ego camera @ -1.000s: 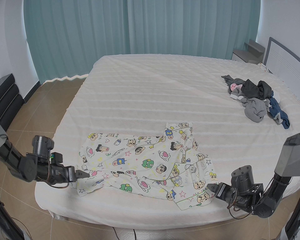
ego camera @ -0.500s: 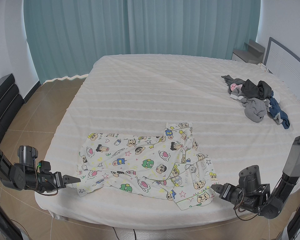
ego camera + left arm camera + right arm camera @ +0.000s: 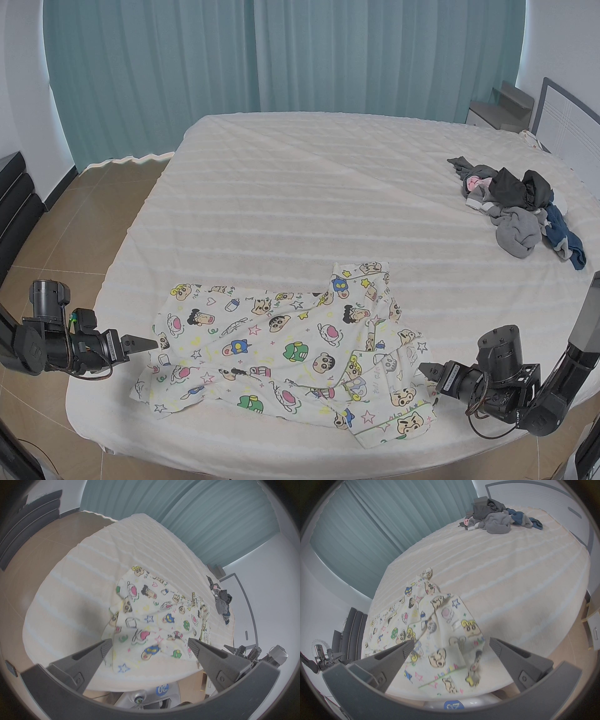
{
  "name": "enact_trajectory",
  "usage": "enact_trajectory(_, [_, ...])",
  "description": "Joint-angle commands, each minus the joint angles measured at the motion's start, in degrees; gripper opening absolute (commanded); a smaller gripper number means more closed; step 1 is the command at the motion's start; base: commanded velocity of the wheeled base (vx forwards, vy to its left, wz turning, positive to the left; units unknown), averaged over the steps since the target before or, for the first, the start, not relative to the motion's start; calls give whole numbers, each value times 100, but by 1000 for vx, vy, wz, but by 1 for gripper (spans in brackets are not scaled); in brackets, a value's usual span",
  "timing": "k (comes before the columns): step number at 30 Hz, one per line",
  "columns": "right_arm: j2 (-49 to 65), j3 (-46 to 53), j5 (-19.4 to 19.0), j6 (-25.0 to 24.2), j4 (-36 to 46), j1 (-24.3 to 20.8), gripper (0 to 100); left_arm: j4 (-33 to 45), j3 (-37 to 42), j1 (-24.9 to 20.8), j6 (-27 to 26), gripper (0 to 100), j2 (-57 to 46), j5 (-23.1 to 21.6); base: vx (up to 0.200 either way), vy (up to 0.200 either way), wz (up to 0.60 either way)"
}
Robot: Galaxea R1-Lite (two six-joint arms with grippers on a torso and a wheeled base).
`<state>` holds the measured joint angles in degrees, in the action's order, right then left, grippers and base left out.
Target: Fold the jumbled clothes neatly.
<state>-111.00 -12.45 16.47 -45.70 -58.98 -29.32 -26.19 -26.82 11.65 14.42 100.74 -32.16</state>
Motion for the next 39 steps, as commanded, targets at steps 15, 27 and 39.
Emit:
enact_trajectory(15, [-669, -900, -1928, 2461, 62, 1279, 100, 8, 608, 214, 26, 100, -406, -660, 0, 0, 0])
enact_trajectory(27, [-1759, -2526, -2394, 3085, 888, 1657, 100, -264, 740, 346, -1, 100, -143, -713, 0, 0, 0])
enact_trajectory(39, [-1926, -2754, -2913, 3102, 1248, 1517, 100, -730, 889, 338, -10, 100, 139, -704, 0, 0, 0])
